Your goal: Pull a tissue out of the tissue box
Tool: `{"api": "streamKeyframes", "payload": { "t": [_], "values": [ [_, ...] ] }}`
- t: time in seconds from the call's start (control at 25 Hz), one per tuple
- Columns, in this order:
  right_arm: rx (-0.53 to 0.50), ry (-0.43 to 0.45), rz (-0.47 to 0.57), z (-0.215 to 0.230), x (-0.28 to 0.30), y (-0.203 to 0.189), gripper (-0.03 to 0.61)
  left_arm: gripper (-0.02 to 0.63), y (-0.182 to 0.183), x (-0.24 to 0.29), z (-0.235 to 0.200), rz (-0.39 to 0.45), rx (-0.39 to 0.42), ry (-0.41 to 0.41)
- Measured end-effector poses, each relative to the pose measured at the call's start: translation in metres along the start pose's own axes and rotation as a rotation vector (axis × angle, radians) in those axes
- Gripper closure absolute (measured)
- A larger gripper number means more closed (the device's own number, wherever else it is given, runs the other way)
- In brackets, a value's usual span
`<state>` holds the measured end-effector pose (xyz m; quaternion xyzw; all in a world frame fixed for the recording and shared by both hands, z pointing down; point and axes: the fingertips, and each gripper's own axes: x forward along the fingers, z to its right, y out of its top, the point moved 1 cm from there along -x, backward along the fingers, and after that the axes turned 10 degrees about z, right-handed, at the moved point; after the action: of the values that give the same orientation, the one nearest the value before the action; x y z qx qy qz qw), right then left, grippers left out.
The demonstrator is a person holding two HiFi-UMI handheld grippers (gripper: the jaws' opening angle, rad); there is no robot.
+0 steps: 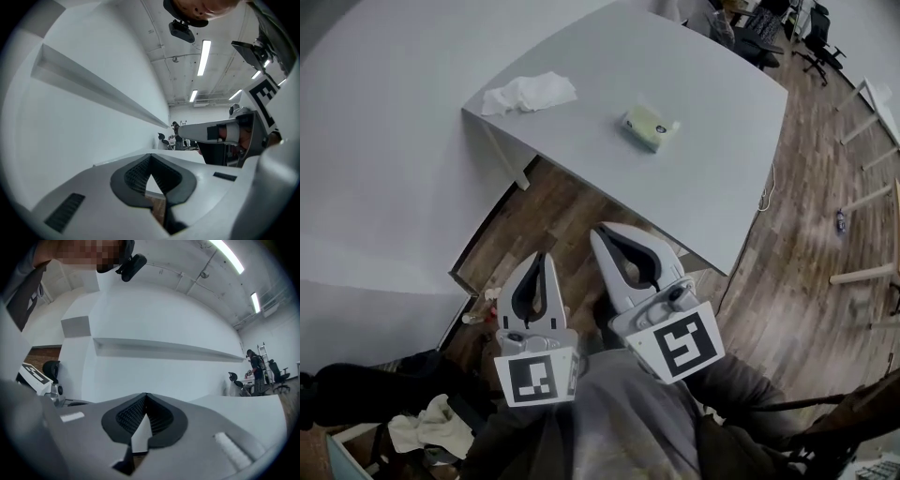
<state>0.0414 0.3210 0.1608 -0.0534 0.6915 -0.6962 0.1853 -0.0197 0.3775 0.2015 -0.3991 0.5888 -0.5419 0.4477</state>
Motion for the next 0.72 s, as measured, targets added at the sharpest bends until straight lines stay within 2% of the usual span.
{"api": "streamKeyframes", "payload": {
  "t": [0.2,0.4,0.52,0.72],
  "values": [
    [0.018,-0.081,-0.066,0.070,0.027,-0.034,0.577,0.615,-0.026,0.075,0.008,-0.040,0.002,-0.080],
    [0.058,-0.133,-0.081,0.144,0.061,-0.064,0.577,0.615,-0.055,0.164,0.022,-0.109,0.000,-0.152],
    [0.067,-0.172,-0.086,0.183,0.069,-0.063,0.577,0.615,-0.050,0.208,0.042,-0.095,0.011,-0.207],
    [0.030,-0.223,-0.037,0.231,0.079,-0.038,0.577,0.615,-0.034,0.261,0.069,-0.070,0.015,-0.282]
  ]
}}
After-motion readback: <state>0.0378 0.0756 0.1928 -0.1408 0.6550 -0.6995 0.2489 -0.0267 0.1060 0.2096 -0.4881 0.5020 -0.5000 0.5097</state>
